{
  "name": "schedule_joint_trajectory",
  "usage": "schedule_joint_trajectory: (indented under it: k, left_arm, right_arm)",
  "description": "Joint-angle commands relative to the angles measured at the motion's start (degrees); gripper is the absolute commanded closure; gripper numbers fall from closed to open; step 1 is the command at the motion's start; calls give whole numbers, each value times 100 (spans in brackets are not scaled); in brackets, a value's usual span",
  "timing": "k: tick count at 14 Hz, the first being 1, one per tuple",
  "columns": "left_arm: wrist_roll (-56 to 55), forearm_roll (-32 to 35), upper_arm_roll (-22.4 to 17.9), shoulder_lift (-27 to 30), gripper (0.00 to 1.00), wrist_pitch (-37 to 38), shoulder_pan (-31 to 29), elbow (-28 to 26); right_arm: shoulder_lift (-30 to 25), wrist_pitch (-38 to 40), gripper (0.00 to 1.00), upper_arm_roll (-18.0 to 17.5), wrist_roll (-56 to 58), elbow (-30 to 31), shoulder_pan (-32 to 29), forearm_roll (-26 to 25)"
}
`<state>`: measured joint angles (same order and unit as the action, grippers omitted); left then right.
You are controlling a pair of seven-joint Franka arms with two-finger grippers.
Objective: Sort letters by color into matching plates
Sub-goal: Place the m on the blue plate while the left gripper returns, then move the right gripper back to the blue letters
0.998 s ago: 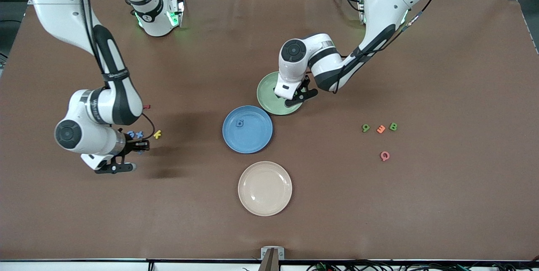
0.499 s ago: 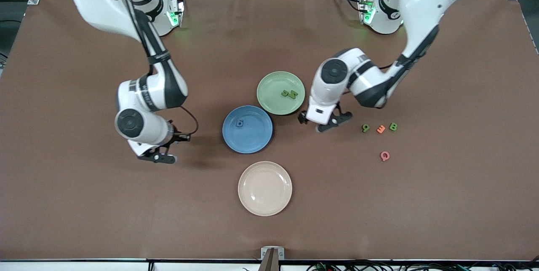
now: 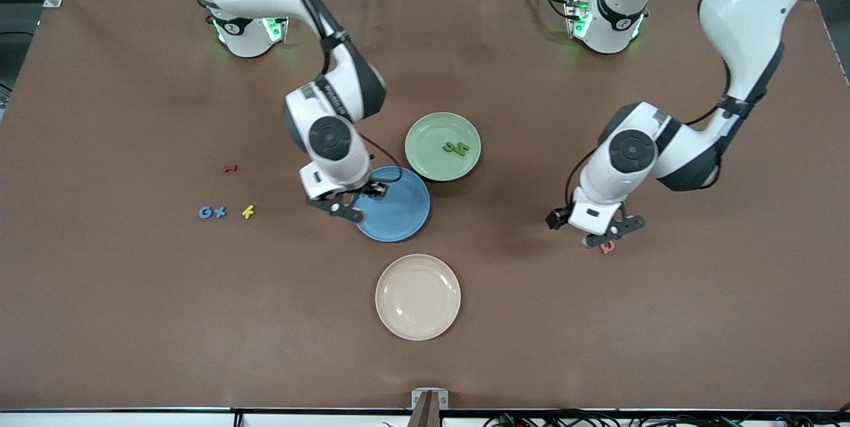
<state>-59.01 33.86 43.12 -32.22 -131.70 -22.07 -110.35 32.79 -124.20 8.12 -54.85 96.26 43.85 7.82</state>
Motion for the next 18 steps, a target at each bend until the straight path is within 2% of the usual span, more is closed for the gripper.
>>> schedule_joint_trajectory:
  k: [1, 4, 7, 8, 9, 11, 12, 15, 18]
  left_arm:
    - [415, 173, 47, 58, 0, 21, -358, -92]
    - [900, 261, 38, -38, 0, 21, -771, -136]
    - [909, 594, 29, -240, 2, -5, -1061, -162]
    - [909, 656, 29, -310, 2, -23, -1141, -171]
    - [892, 700, 29, -372, 3, -40, -1220, -206]
    - [857, 701, 21, -372, 5, -40, -1273, -337]
    - [856, 701, 21, -338, 5, -40, -1343, -451]
    - [918, 710, 29, -179, 8, -67, -1493, -812]
    - [918, 955, 38, -48, 14, -93, -1519, -1093]
  right_arm:
    - [639, -506, 85, 67, -657, -467, 298, 44]
    - [948, -816, 86, 50, -914, -687, 413, 44]
    - [957, -816, 85, -3, -923, -705, 405, 105]
    - [949, -816, 82, -3, -923, -705, 405, 149]
    - [940, -790, 63, -3, -905, -705, 405, 167]
    - [870, -729, 1, -3, -879, -697, 396, 150]
    - [782, -607, 0, -3, -870, -671, 379, 150]
    - [195, 385, 0, 23, -756, -688, 195, 132]
    - [-482, 1580, 0, 23, 278, -653, -297, 132]
